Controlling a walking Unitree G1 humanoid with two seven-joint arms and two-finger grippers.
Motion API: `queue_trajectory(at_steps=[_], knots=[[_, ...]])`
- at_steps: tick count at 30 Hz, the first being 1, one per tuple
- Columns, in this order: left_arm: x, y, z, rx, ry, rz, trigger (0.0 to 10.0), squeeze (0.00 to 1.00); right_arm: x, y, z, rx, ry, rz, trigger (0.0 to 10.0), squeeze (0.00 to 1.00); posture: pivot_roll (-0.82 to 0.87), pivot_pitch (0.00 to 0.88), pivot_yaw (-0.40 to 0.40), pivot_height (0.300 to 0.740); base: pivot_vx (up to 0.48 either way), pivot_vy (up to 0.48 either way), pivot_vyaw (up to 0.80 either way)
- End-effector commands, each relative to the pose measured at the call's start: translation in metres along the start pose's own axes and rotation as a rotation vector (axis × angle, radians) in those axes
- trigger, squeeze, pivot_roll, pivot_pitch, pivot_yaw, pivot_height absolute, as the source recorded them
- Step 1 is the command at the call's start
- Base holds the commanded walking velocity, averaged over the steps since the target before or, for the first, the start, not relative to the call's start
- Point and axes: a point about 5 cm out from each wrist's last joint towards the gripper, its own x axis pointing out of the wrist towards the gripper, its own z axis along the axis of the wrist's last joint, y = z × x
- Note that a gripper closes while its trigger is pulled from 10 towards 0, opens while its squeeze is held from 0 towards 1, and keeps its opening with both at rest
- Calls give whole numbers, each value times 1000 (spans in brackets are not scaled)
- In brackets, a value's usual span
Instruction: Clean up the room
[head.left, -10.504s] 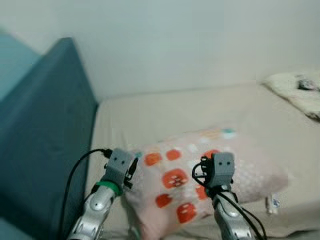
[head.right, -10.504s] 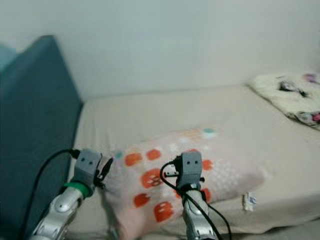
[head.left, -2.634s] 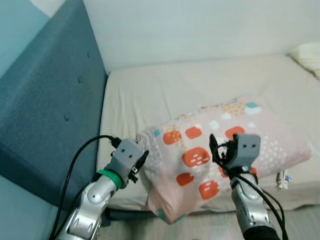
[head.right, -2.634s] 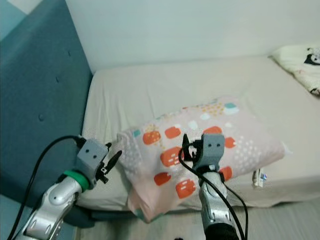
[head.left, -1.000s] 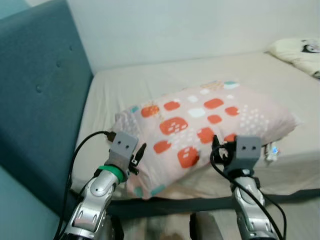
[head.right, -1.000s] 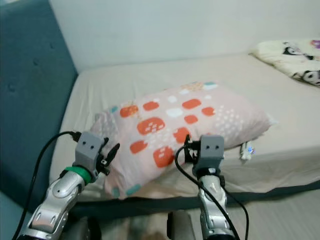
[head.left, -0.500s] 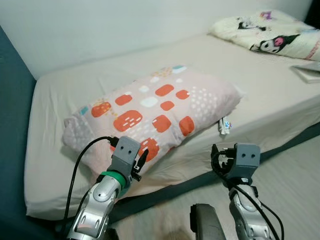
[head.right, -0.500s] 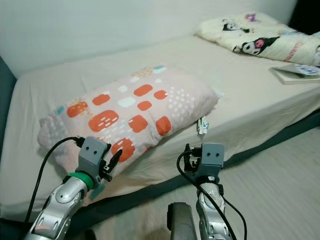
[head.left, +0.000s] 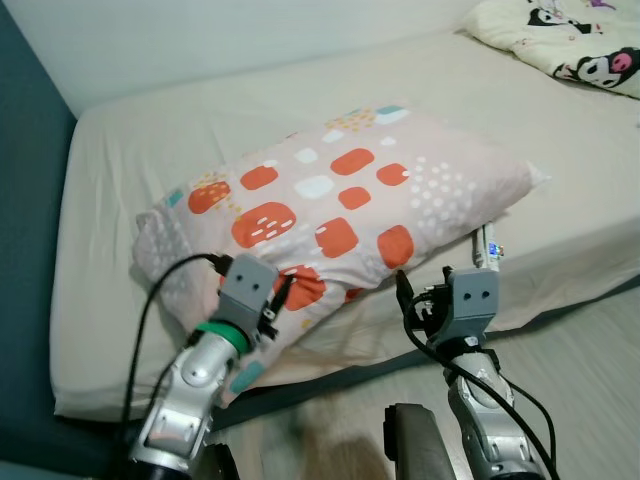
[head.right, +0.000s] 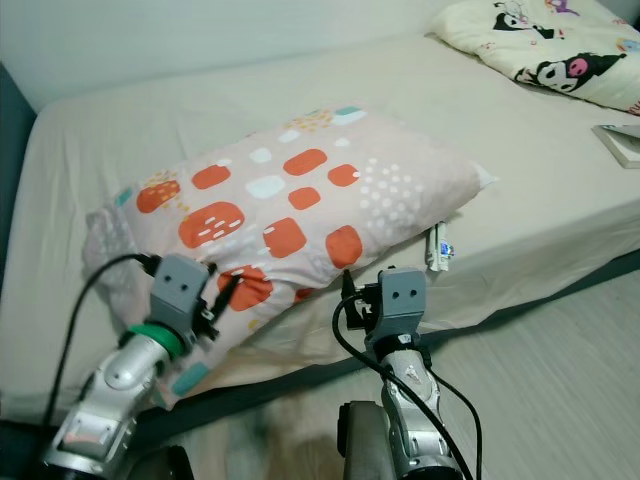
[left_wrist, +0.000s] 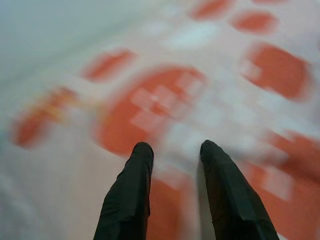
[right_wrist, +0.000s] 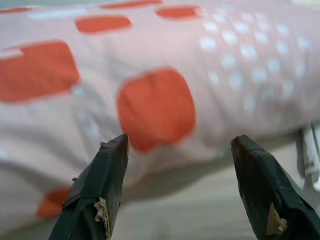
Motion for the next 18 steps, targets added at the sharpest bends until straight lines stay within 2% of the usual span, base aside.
queue_trajectory(at_steps=[1, 2, 3, 4, 5, 7, 8, 10, 11, 13, 14, 15, 16, 18], knots=[[0, 8, 6, 16, -28, 32, 10000, 0, -3, 2, 0, -8, -10, 12, 10000, 0, -118, 137, 129, 530, 0, 0, 0], [3, 16, 13, 21, -55, 56, 10000, 0, -3, 1, 1, -10, -15, 9, 10000, 0, -118, 136, 128, 530, 0, 0, 0], [3, 16, 13, 21, -55, 56, 10000, 0, -3, 1, 1, -10, -15, 9, 10000, 0, -118, 136, 128, 530, 0, 0, 0], [11, 30, 26, 34, -90, 103, 10000, 0, -5, -2, -5, 70, 13, -45, 10000, 0, -115, 137, 127, 530, 0, 0, 0], [11, 30, 26, 34, -90, 103, 10000, 0, -5, -2, -5, 70, 13, -45, 10000, 0, -115, 137, 127, 530, 0, 0, 0], [19, 34, 31, 120, -106, 85, 10000, 0, -7, -3, -22, 297, 79, -122, 10000, 0, -100, 142, 134, 530, 0, 0, 0], [19, 34, 31, 120, -106, 85, 10000, 0, -7, -3, -22, 297, 79, -122, 10000, 0, -100, 142, 134, 530, 0, 0, 0], [22, 28, 32, 167, -114, 37, 10000, 0, -7, 1, -34, 559, 111, -167, 10000, 0, -93, 152, 143, 530, 0, 0, 0], [22, 28, 32, 167, -114, 37, 10000, 0, -7, 1, -34, 559, 111, -167, 10000, 0, -93, 152, 143, 530, 0, 0, 0], [23, 23, 34, 146, -119, 18, 10000, 0, -4, 5, -41, 806, 98, -168, 10000, 0, -84, 161, 151, 530, 0, 0, 0], [23, 23, 34, 146, -119, 18, 10000, 0, -4, 5, -41, 806, 98, -168, 10000, 0, -84, 161, 151, 530, 0, 0, 0], [24, 21, 35, 124, -120, 9, 10000, 0, -1, 3, -44, 881, 86, -172, 10000, 494, -72, 168, 154, 530, 0, 0, 0], [23, 19, 37, 105, -119, 4, 10000, 125, 2, -2, -45, 935, 65, -173, 10000, 1000, -61, 176, 153, 530, 0, 0, 0], [23, 18, 38, 94, -120, 1, 10000, 125, 5, -5, -46, 965, 49, -174, 10000, 1000, -56, 178, 152, 530, 0, 0, 0]])
